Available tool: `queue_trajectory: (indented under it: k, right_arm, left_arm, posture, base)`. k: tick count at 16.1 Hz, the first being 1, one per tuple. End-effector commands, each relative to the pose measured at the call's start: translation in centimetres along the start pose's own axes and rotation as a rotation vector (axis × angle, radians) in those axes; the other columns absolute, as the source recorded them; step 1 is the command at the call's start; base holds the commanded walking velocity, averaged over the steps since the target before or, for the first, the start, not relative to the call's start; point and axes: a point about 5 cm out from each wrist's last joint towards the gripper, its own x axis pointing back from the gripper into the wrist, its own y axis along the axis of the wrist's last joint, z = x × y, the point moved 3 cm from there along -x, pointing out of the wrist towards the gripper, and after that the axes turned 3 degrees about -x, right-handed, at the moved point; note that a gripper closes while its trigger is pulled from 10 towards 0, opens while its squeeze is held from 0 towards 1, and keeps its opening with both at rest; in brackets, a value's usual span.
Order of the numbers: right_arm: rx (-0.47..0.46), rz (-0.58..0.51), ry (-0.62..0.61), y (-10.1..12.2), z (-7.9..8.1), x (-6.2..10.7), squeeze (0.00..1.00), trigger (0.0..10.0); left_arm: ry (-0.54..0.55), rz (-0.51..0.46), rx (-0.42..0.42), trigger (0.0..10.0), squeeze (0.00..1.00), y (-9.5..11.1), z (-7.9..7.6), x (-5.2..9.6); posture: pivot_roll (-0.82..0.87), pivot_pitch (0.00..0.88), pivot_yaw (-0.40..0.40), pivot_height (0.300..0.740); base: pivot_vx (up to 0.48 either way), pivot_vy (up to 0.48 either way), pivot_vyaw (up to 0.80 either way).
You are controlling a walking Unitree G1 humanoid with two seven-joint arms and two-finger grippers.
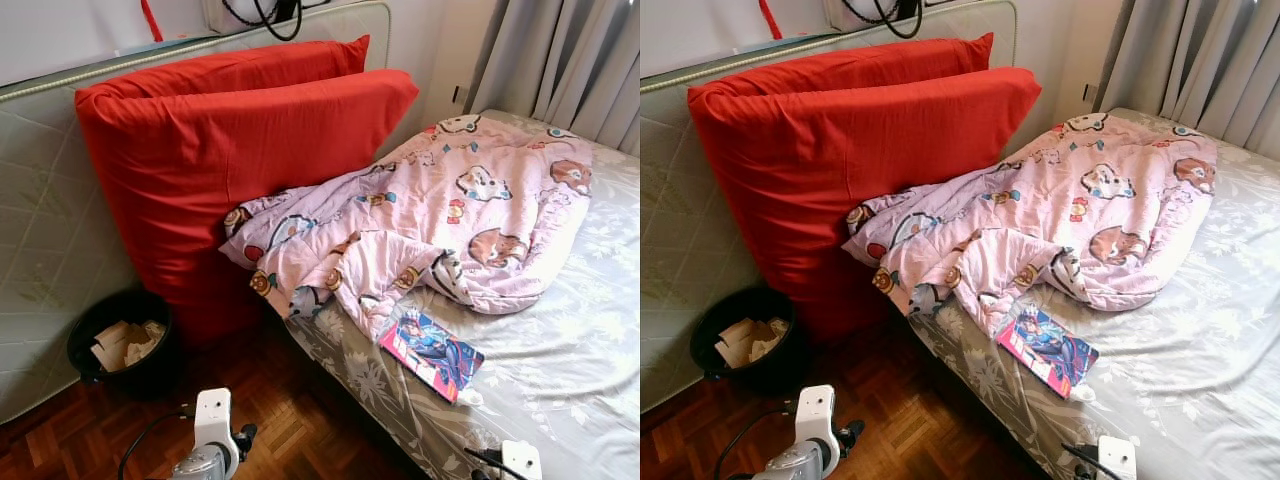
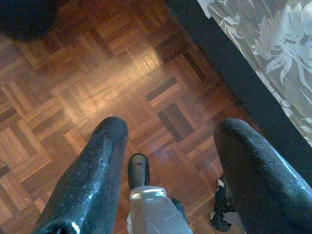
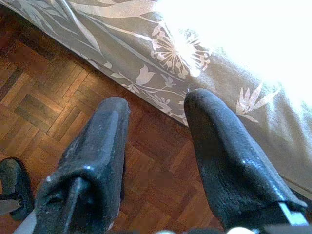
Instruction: Clean up the room
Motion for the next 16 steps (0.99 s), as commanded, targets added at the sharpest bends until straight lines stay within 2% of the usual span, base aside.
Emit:
queue_trajectory:
  k: [1, 4, 6, 16]
  right_arm:
    - [-0.085, -0.083, 0.169, 13.16, 9.64, -1.78, 0.00, 10.0]
    - [-0.075, -0.084, 0.170, 13.20, 9.63, -1.78, 0.00, 10.0]
    - [-0.117, -0.101, 0.164, 13.64, 9.80, -1.73, 0.00, 10.0]
    - [-0.159, -0.118, 0.149, 14.14, 9.81, -1.70, 0.00, 10.0]
  left_arm:
    - [-0.009, 0.211, -0.122, 10.0, 0.00, -5.35, 3.78, 1.58]
    - [-0.008, 0.210, -0.121, 10.0, 0.00, -5.33, 3.78, 1.57]
    - [0.000, 0.197, -0.115, 10.0, 0.00, -4.90, 3.92, 1.47]
    - [-0.016, 0.160, -0.093, 10.0, 0.00, -4.51, 3.78, 1.41]
  posture:
    - [0.03, 0.000, 0.034, 0.740]
    - [0.04, 0.000, 0.032, 0.740]
    - [0.04, 0.000, 0.036, 0.740]
    - [0.05, 0.000, 0.034, 0.740]
  base:
    - [0.000, 0.000, 0.00]
    - [0.000, 0.000, 0.00]
    - [0.000, 0.000, 0.00]
    - [0.000, 0.000, 0.00]
